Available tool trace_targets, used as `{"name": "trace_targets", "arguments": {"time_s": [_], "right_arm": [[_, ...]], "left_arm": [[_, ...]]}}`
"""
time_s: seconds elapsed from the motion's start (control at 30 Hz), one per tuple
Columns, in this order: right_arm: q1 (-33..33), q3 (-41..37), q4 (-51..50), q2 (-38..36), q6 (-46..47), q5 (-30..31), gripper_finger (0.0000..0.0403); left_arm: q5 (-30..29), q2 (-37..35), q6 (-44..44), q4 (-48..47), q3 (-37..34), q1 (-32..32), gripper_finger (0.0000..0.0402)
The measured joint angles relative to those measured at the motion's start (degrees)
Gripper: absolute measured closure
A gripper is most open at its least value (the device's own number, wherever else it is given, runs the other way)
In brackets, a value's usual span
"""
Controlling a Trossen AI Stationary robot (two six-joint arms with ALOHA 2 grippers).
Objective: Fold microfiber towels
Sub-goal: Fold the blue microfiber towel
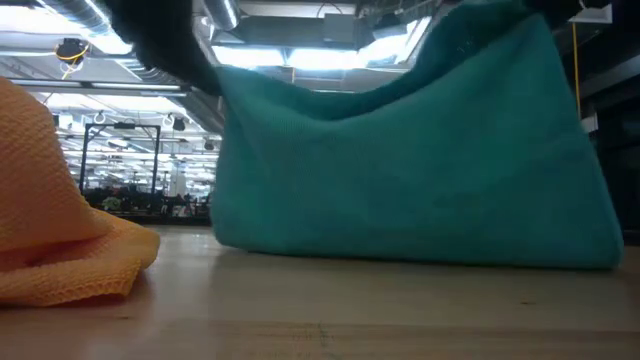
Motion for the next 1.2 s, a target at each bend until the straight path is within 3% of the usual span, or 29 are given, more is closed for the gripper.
{"name": "trace_targets", "arguments": {"time_s": [0.17,0.47,0.57,0.77,0.87,1.03,1.2], "right_arm": [[-0.43,0.0,-4.87,-0.02,1.96,0.29,0.0403],[-0.44,-0.02,-18.89,-0.02,14.64,3.4,0.0392],[-1.02,-0.02,-20.61,-0.02,18.24,3.95,0.0371],[-2.22,-0.02,-23.28,-0.05,16.58,3.94,0.0323],[-2.94,0.0,-23.32,-0.07,15.98,3.92,0.0312],[-4.02,0.0,-23.22,-0.07,9.28,3.97,0.0309],[-4.25,1.1,-28.08,-1.0,7.43,6.84,0.0309]], "left_arm": [[-6.02,1.24,4.88,1.88,0.0,4.77,0.0402],[0.32,8.64,11.68,7.4,0.0,14.85,0.0395],[0.86,10.16,12.91,9.82,0.0,16.73,0.0377],[1.23,9.07,13.67,11.56,-0.02,17.92,0.0323],[4.44,8.31,15.05,19.1,-0.02,16.82,0.0311],[20.74,12.51,25.95,45.35,0.2,12.65,0.0314],[21.79,23.22,32.11,64.17,1.11,10.55,0.0313]]}}
